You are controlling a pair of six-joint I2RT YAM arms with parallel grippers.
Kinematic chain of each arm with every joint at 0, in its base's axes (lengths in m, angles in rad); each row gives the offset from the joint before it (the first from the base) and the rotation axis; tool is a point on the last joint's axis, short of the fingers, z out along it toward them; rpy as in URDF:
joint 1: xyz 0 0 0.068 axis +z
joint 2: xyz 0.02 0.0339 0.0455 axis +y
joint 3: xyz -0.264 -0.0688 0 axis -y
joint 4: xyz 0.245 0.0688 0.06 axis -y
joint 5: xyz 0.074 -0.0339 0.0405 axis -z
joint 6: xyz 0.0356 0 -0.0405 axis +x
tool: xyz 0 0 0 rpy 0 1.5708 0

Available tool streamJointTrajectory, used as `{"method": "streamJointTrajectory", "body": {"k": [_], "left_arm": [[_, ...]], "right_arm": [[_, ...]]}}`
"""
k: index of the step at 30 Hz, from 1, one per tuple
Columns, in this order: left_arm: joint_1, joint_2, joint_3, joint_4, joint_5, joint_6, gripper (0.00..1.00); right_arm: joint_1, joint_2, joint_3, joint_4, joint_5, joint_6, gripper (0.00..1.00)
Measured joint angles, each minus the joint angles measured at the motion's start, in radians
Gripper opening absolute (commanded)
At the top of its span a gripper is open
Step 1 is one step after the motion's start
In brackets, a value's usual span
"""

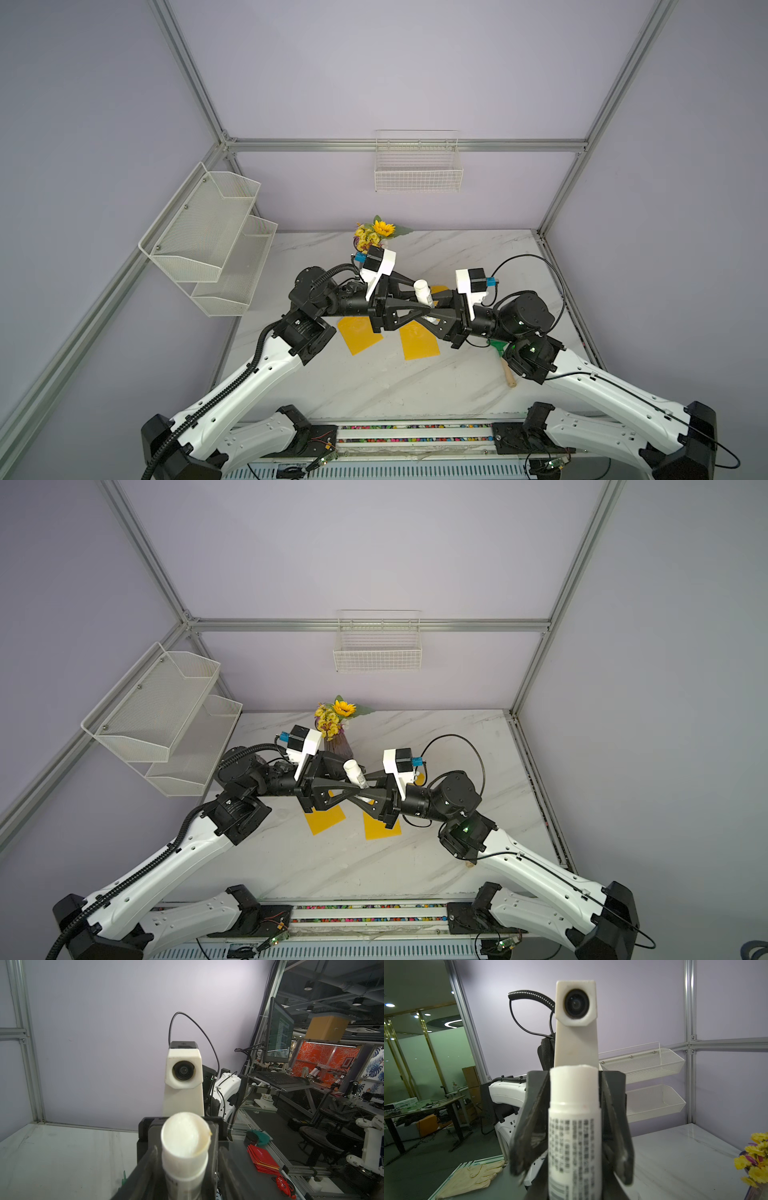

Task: Seal the envelope with a glue stick
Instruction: Unscrew the glue stick.

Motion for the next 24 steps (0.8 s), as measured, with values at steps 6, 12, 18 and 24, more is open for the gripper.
{"method": "streamJointTrajectory", "body": {"k": [6, 12, 18, 24], "left_arm": [[0.002, 0.005, 0.014, -0.011, -0.014, 0.001, 0.33], [0.002, 0.008, 0.024, -0.014, -0.006, 0.014, 0.22], [0.002, 0.011, 0.024, -0.015, -0.001, 0.015, 0.18], [0.000, 0.012, 0.024, -0.027, 0.000, 0.018, 0.17]], "right_arm": [[0.000, -0.001, 0.000, -0.009, 0.000, -0.012, 0.00], [0.000, -0.008, 0.000, -0.031, 0.003, -0.019, 0.00], [0.000, -0.016, 0.000, -0.051, 0.010, -0.025, 0.22], [0.001, -0.034, -0.014, -0.060, 0.037, -0.029, 0.39]]}}
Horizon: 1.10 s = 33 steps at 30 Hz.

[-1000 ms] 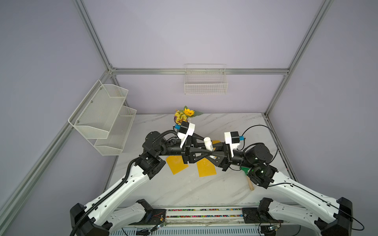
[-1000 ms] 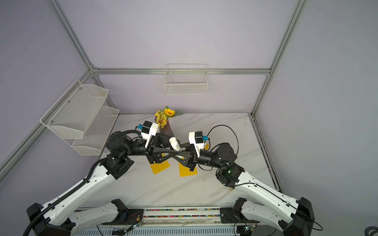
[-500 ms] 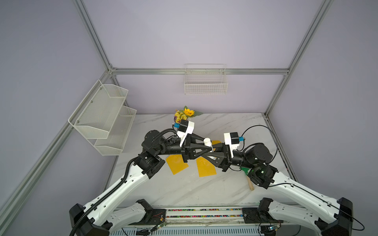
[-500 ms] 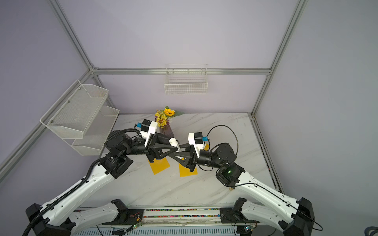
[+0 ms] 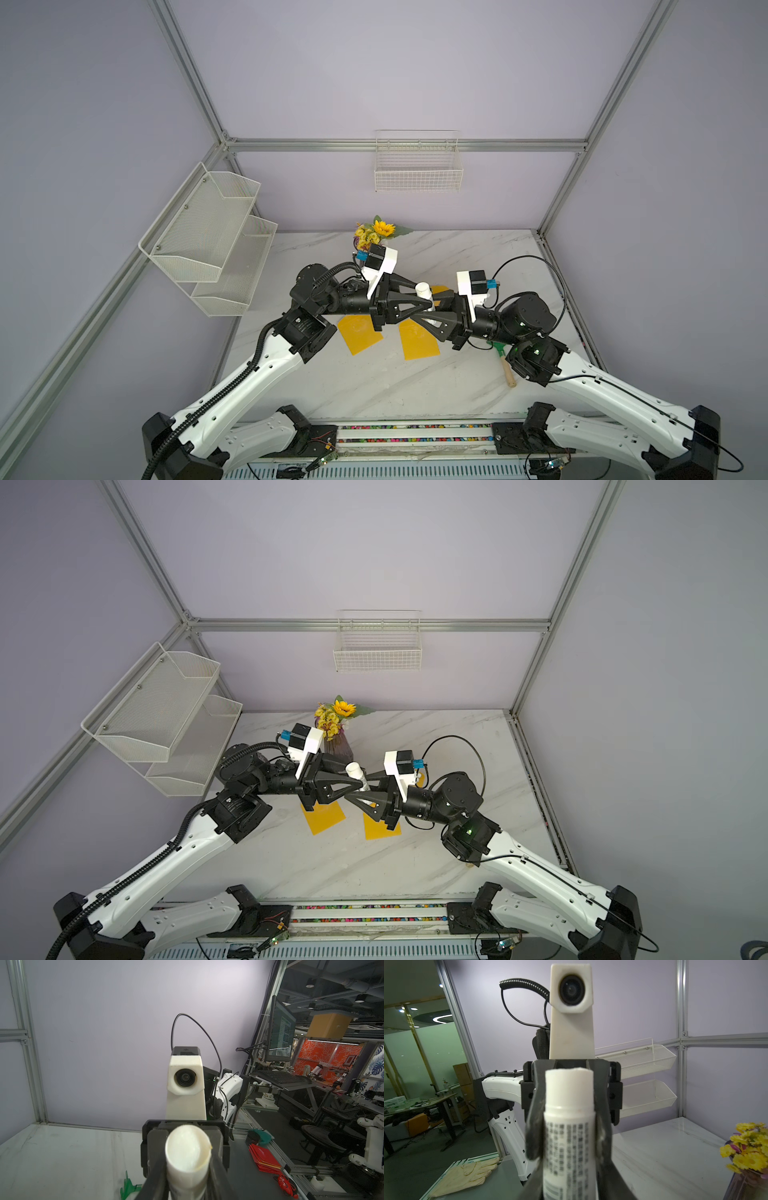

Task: Seal the envelope with a glue stick
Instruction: Unscrew the glue stick.

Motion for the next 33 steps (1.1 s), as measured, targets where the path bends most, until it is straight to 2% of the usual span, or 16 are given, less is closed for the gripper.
{"method": "streamJointTrajectory", "body": {"k": [6, 11, 14, 17, 19, 20, 22, 25, 33], "left_arm": [[0.000, 0.000, 0.011, -0.047, -0.015, 0.017, 0.17], [0.000, -0.002, 0.013, -0.053, -0.041, 0.032, 0.17], [0.000, -0.002, 0.013, -0.058, -0.049, 0.034, 0.18], [0.000, -0.002, 0.014, -0.066, -0.059, 0.036, 0.20], [0.000, -0.002, 0.020, -0.077, -0.061, 0.036, 0.31], [0.000, -0.002, 0.022, -0.079, -0.063, 0.036, 0.35], [0.000, -0.002, 0.022, -0.080, -0.067, 0.035, 0.43], [-0.001, -0.002, 0.022, -0.081, -0.069, 0.036, 0.48], [-0.001, -0.002, 0.022, -0.072, -0.061, 0.032, 0.47]], "right_arm": [[0.000, -0.034, -0.037, -0.024, 0.030, -0.002, 0.44], [0.000, -0.042, -0.053, -0.049, 0.035, -0.002, 0.44], [0.000, -0.042, -0.059, -0.051, 0.036, -0.001, 0.33], [0.000, -0.043, -0.063, -0.050, 0.035, 0.002, 0.15], [0.000, -0.043, -0.063, -0.049, 0.033, 0.007, 0.03], [0.000, -0.043, -0.063, -0.048, 0.034, 0.008, 0.00], [0.000, -0.043, -0.063, -0.047, 0.034, 0.008, 0.00], [0.000, -0.042, -0.061, -0.047, 0.034, 0.008, 0.00], [0.000, -0.042, -0.044, -0.045, 0.034, 0.010, 0.00]]}}
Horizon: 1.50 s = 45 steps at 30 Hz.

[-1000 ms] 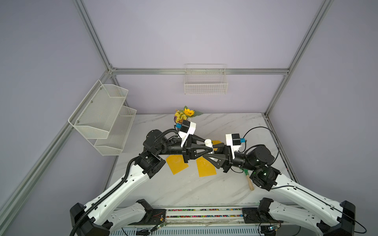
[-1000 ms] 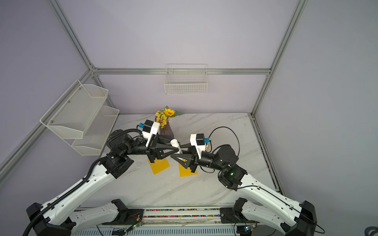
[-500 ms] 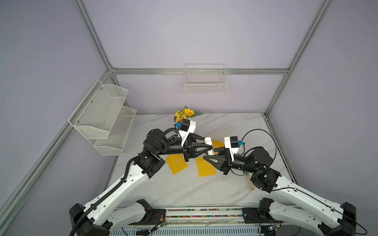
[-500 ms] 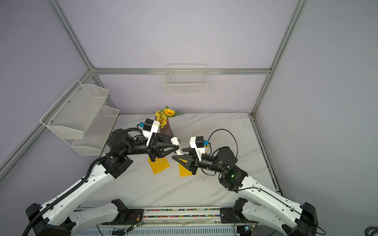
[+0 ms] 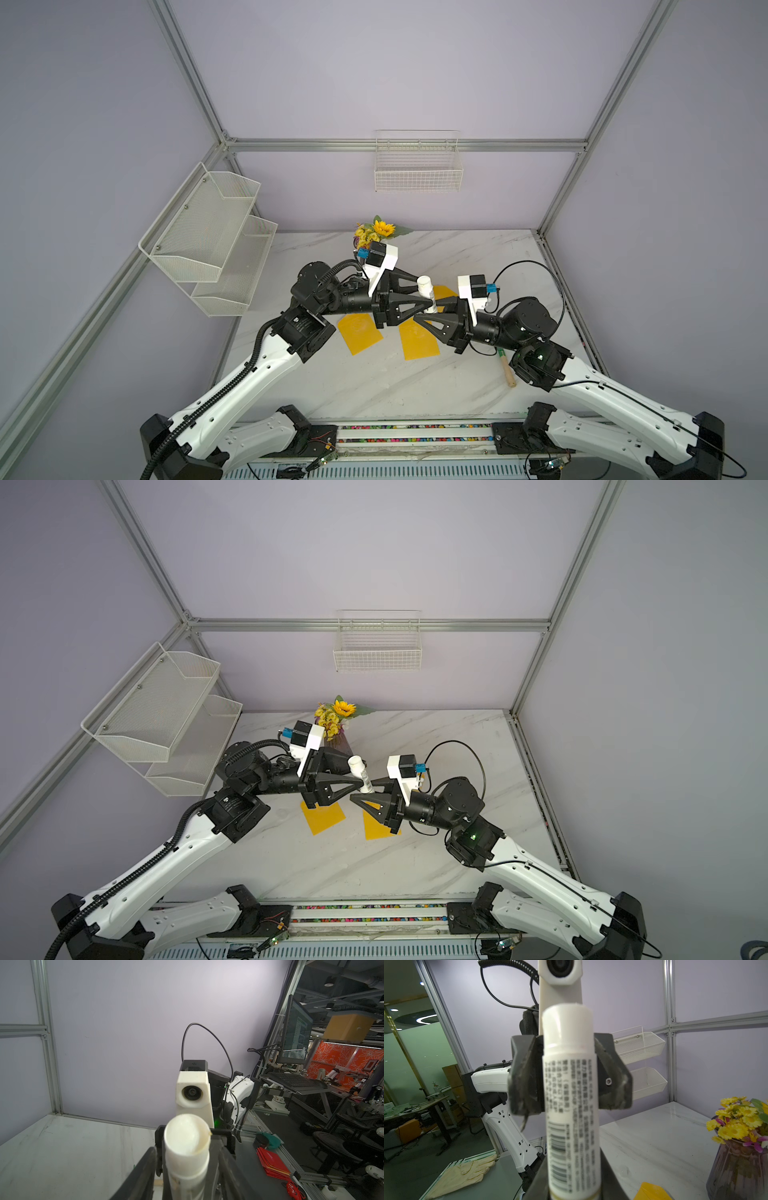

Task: Seal the envelope with a glue stick
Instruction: Unscrew the glue stick.

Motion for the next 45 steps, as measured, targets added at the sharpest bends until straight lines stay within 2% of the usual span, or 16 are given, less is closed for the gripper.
{"method": "streamJointTrajectory", "body": {"k": [8, 17, 20, 24, 27, 30, 37, 42, 45], "left_arm": [[0.000, 0.013, 0.000, 0.021, 0.009, -0.005, 0.44], [0.000, 0.021, 0.000, 0.032, 0.021, -0.014, 0.22], [0.000, 0.021, 0.000, 0.038, 0.019, -0.021, 0.17], [0.000, 0.019, -0.003, 0.063, -0.015, -0.059, 0.14], [-0.001, 0.008, -0.035, 0.132, -0.093, -0.136, 0.15], [-0.001, -0.002, -0.062, 0.188, -0.202, -0.225, 0.14], [-0.004, -0.037, -0.087, 0.271, -0.463, -0.432, 0.14], [-0.005, -0.060, -0.136, 0.351, -0.603, -0.570, 0.13], [-0.005, -0.060, -0.176, 0.403, -0.673, -0.651, 0.13]], "right_arm": [[0.000, 0.003, 0.008, 0.002, -0.001, 0.003, 0.00], [0.000, 0.006, 0.008, 0.000, -0.001, 0.008, 0.01], [0.000, 0.005, 0.011, -0.005, 0.005, 0.012, 0.23], [0.000, 0.006, 0.047, -0.054, 0.037, 0.036, 0.38], [0.000, 0.010, 0.088, -0.084, 0.073, 0.064, 0.55], [0.000, 0.010, 0.118, -0.094, 0.111, 0.081, 0.62], [-0.001, 0.013, 0.136, -0.072, 0.169, 0.038, 0.63], [-0.001, 0.016, 0.160, -0.021, 0.213, -0.109, 0.63], [-0.001, 0.044, 0.189, 0.006, 0.231, -0.226, 0.59]]}}
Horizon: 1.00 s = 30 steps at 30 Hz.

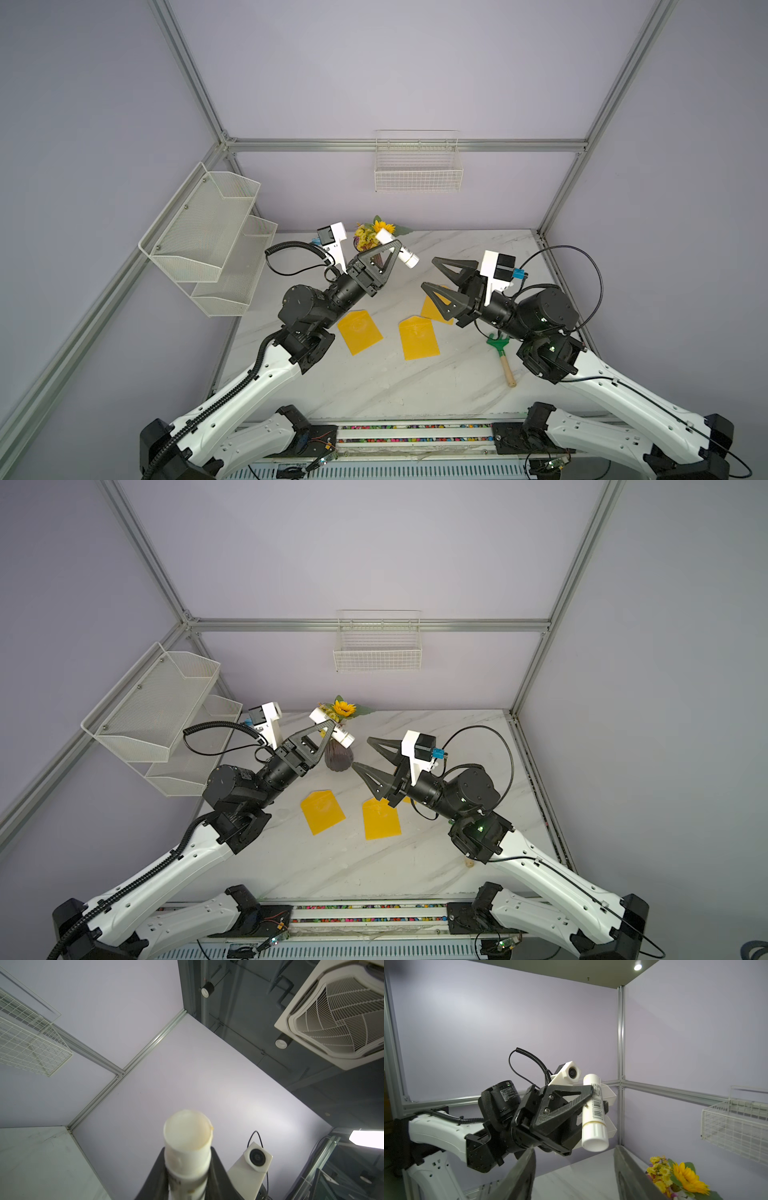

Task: Seal the envelope with a glue stick
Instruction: Unscrew the glue stick.

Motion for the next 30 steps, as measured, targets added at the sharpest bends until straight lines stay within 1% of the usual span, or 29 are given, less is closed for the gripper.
{"method": "streamJointTrajectory", "body": {"k": [6, 10, 12, 17, 21, 24, 26, 30], "left_arm": [[0.000, 0.001, -0.034, 0.037, -0.081, -0.106, 0.13], [0.000, 0.001, -0.034, 0.046, -0.109, -0.142, 0.13], [0.000, 0.001, -0.036, 0.046, -0.121, -0.154, 0.13], [0.000, 0.003, -0.049, 0.050, -0.141, -0.180, 0.13], [0.000, 0.009, -0.049, 0.062, -0.147, -0.195, 0.13], [0.000, 0.011, -0.049, 0.068, -0.147, -0.204, 0.13], [0.000, 0.013, -0.049, 0.070, -0.147, -0.212, 0.13], [0.000, 0.019, -0.049, 0.075, -0.148, -0.215, 0.13]], "right_arm": [[0.000, 0.100, 0.088, -0.002, 0.002, -0.257, 0.58], [0.000, 0.163, 0.129, -0.008, 0.008, -0.380, 0.58], [0.000, 0.183, 0.137, -0.010, 0.017, -0.409, 0.58], [0.000, 0.208, 0.142, -0.012, 0.038, -0.468, 0.48], [0.000, 0.218, 0.144, -0.012, 0.051, -0.493, 0.45], [0.000, 0.232, 0.153, -0.012, 0.056, -0.507, 0.38], [0.000, 0.247, 0.167, -0.013, 0.060, -0.510, 0.36], [-0.001, 0.258, 0.175, -0.012, 0.062, -0.512, 0.24]]}}
